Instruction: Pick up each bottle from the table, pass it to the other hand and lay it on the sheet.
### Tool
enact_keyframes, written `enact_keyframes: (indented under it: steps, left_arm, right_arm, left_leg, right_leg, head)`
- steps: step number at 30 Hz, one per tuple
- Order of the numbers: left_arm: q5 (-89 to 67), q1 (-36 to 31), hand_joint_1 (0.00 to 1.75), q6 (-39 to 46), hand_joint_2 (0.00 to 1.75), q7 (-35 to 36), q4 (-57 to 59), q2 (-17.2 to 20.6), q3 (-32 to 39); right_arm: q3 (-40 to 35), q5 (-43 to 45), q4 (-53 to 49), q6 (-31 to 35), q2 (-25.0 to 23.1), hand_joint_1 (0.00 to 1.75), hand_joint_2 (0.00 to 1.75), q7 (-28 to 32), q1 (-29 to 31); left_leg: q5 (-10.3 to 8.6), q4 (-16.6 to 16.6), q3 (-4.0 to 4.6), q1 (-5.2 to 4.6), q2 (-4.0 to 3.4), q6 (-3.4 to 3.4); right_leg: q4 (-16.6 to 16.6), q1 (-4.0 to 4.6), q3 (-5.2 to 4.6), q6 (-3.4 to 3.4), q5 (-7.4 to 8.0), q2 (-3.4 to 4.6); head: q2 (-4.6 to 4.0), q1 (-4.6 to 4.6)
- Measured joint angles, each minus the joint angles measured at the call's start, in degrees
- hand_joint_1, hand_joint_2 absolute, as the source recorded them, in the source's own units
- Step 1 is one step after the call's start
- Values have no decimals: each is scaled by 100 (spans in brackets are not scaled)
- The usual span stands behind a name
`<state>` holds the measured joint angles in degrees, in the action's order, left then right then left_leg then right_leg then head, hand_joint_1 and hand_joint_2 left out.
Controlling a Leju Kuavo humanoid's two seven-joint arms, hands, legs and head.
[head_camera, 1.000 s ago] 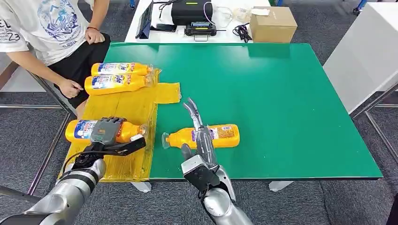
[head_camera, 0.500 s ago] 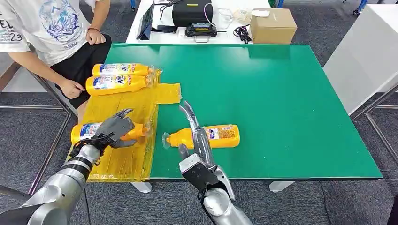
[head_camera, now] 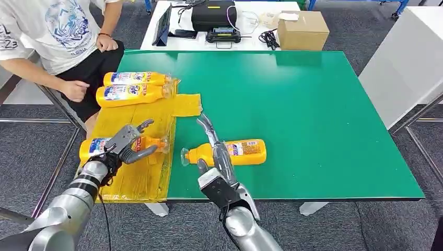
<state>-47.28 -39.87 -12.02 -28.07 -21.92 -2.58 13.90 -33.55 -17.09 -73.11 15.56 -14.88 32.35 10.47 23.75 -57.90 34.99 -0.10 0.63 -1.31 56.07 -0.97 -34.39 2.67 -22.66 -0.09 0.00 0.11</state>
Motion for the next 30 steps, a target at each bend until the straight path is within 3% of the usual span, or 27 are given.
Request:
enact_keyframes:
  steps: [3, 4, 8, 9, 16, 24, 30]
  left_arm:
    - [87, 16, 0, 78, 0, -126, -4, -7, 0]
    - [194, 52, 0, 256, 175, -255, -15, -15, 0]
    - [1006, 335, 0, 2292, 175, -1000, -382, -260, 48]
    - [1209, 416, 0, 2840, 175, -1078, -588, -334, 48]
    - [2492, 1149, 0, 5102, 175, -1088, -2482, -479, -313]
    - [2670, 1790, 0, 5215, 175, -1088, -4329, -562, -341]
    - [3051, 2046, 0, 5215, 175, -1088, -4721, -588, -499]
  right_arm:
    - [0, 0, 46, 4, -22, 0, 0, 0, 2]
    - [2, 0, 57, 11, -26, 0, 0, 2, 2]
    - [4, -198, 61, 172, -28, 0, 0, -104, 0]
    - [4, -357, 66, 251, -26, 0, 175, -224, 2]
    - [72, -1474, 440, 643, 109, 0, 175, -1251, 214]
    - [275, -2290, 1069, 466, 474, 0, 175, -2098, 526]
    - [380, -2754, 1686, -49, 772, 0, 175, -2678, 978]
  left_leg:
    - [0, 0, 0, 0, -2, 0]
    - [0, 0, 0, 0, -3, 0]
    - [-6, -2, 27, 1, -6, 1]
    - [-6, -2, 33, 1, -6, 1]
    - [-3, -2, 47, 1, -16, 2]
    - [-2, -3, 58, 0, -9, 2]
    - [-3, -4, 59, -1, -8, 1]
  right_leg:
    - [0, 0, -1, 0, 0, 1]
    - [0, 0, -4, 0, 0, 2]
    - [1, 1, -34, 0, 5, 2]
    - [1, 1, -38, 0, 6, 2]
    - [1, 1, -57, 1, 5, 7]
    - [-1, 0, -65, 1, 4, 4]
    - [-1, 0, -65, 3, 6, 4]
  head:
    - [0, -2]
    - [0, -2]
    - [0, 0]
    - [0, 0]
    - [0, -2]
    - [0, 0]
    - [0, -2]
